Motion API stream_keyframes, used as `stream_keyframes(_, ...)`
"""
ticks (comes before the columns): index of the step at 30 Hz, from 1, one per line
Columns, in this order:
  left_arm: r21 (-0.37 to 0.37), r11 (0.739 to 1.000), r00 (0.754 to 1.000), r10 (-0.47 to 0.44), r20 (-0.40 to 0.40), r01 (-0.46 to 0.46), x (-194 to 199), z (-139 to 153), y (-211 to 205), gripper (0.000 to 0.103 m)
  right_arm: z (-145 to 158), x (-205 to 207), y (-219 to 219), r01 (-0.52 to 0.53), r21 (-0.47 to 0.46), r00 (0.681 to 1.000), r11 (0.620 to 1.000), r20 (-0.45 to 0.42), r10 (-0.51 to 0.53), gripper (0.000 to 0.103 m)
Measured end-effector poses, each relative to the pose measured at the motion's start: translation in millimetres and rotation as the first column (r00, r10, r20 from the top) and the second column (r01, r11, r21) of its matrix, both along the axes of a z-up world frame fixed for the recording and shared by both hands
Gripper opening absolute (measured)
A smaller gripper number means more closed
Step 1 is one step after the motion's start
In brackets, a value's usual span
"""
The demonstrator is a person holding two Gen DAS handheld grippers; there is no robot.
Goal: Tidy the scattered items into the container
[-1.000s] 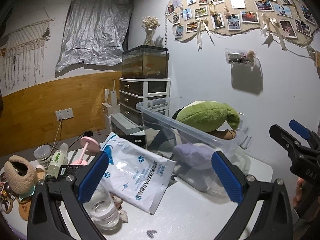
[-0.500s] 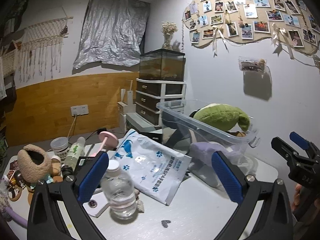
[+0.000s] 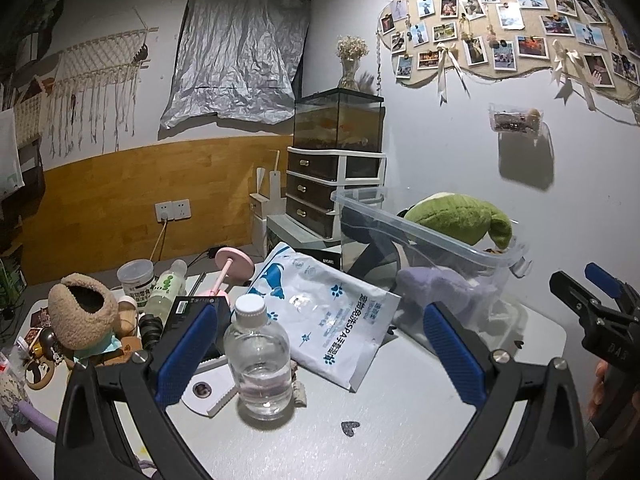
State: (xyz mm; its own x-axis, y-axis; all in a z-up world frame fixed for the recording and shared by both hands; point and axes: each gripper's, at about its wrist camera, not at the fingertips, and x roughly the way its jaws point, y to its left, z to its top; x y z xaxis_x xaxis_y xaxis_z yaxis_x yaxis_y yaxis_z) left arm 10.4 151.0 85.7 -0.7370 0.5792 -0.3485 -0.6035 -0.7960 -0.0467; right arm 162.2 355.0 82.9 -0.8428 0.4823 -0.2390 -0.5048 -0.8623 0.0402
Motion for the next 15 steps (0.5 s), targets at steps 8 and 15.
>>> stream_keyframes(8,-0.003,1.000,1.000,-0.016,0.017,0.016,-2.8,-6.3,6.7,0.103,-7.9,0.4,9.0,0.028,-0.009,0.999,1.000,0.020,-0.027,0.103)
stream_keyframes(15,-0.005,0.999,0.999,-0.032,0.032,0.032,-5.3,-11.5,13.1,0.103,-10.0,0.3,17.1,0.049,-0.005,0.998,0.999,0.026,-0.049,0.103)
